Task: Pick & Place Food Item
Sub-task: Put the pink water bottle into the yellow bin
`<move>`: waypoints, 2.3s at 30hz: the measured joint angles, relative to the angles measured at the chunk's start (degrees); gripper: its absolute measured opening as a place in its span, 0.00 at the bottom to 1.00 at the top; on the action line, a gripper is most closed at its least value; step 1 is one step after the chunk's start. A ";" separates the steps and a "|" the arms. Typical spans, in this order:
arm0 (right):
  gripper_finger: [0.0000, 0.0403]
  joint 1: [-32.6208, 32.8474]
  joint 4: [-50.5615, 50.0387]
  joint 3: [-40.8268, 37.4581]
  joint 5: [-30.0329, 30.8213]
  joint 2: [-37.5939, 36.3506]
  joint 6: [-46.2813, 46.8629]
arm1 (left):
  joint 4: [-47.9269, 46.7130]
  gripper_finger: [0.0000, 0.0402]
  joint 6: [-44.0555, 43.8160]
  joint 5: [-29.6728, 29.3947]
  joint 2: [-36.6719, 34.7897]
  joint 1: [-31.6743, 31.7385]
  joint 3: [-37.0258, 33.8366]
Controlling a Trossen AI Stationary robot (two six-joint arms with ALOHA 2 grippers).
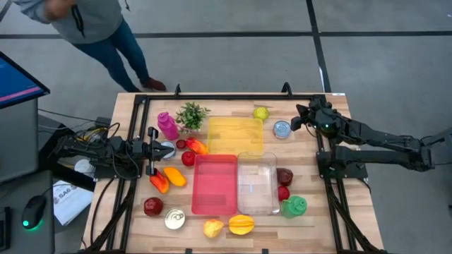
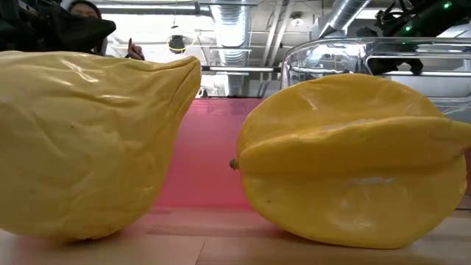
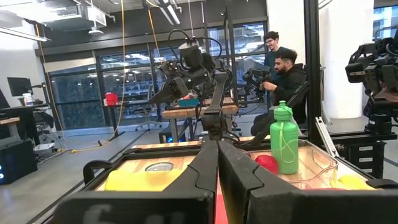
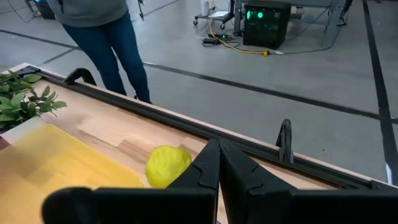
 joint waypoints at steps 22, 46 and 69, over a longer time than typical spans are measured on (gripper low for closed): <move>0.00 1.88 0.07 0.00 -0.04 0.00 0.00 | 0.00 0.01 1.16 0.00 0.00 0.01 0.00; 0.00 1.88 1.42 0.00 0.16 0.00 -0.20 | 5.28 0.01 4.55 -16.04 -0.02 0.01 0.00; 0.00 1.88 1.38 0.00 0.18 0.00 -0.20 | 5.54 0.28 8.98 -38.94 3.92 0.01 0.02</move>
